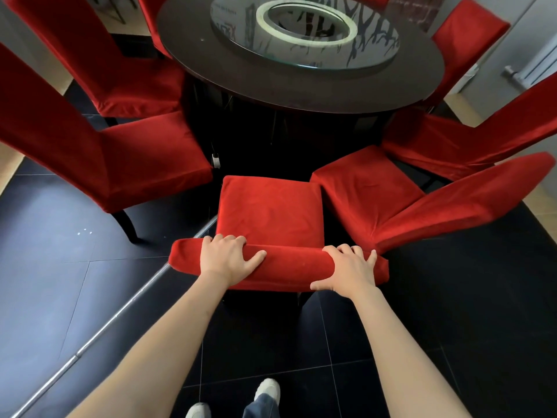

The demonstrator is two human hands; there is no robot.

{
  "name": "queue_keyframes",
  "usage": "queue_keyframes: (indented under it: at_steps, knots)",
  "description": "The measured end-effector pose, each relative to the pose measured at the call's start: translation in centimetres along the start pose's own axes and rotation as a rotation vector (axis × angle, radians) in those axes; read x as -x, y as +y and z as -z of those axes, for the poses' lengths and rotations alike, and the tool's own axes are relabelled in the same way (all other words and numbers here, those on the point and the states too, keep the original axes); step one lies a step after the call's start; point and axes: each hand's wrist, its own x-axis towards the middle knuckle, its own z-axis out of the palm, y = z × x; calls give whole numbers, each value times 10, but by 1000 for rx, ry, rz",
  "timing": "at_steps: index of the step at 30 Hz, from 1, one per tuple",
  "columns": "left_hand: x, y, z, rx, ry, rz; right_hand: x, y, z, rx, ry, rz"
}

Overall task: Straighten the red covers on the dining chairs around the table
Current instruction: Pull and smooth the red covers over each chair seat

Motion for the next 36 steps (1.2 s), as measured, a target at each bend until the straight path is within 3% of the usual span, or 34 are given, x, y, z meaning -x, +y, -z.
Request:
queue_keyframes:
  at_steps: [21, 36]
  knots:
    - [-8, 56, -2, 41, 1, 73, -20, 49, 25, 32, -15, 11]
    - [-6, 55, 0, 56, -55, 64, -15, 45, 24, 28, -17, -5]
